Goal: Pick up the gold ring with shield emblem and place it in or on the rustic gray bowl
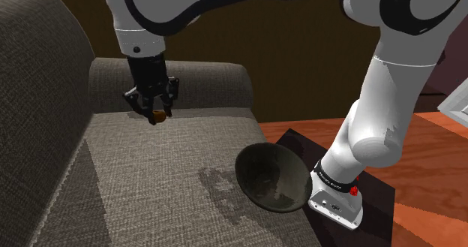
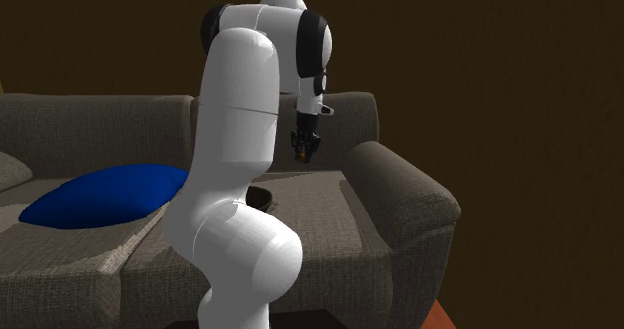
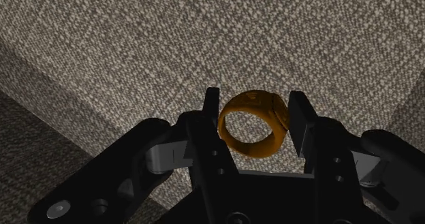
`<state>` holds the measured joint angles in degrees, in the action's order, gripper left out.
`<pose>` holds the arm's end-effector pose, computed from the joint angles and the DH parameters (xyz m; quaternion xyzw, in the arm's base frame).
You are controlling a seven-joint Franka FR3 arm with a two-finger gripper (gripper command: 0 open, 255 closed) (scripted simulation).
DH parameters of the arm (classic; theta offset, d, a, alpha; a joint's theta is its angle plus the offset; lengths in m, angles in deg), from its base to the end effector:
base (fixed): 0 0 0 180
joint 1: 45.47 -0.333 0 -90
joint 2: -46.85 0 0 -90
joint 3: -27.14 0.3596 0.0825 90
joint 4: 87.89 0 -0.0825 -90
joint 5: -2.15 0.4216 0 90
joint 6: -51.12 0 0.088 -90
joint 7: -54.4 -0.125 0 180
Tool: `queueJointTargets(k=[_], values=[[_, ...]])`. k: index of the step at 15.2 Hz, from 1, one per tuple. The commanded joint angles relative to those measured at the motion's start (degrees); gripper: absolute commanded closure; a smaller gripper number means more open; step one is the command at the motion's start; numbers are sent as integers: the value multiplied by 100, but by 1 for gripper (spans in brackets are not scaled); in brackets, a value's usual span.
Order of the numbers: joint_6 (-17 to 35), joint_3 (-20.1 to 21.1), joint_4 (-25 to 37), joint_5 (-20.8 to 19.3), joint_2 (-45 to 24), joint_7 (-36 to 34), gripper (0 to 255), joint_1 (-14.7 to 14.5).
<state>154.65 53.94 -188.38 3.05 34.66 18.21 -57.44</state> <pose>0.5104 0.3892 0.4571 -0.9959 -0.0188 0.0880 0.0023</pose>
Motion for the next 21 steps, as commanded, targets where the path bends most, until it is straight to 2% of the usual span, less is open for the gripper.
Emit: queueJointTargets(k=[1,11,16,21], values=[[-145,8,116,14,31,-11,255,-3],[-828,24,729,48,110,-41,255,-7],[-535,67,-703,617,1371,153,255,106],[-476,19,-1876,1160,2582,341,255,12]])
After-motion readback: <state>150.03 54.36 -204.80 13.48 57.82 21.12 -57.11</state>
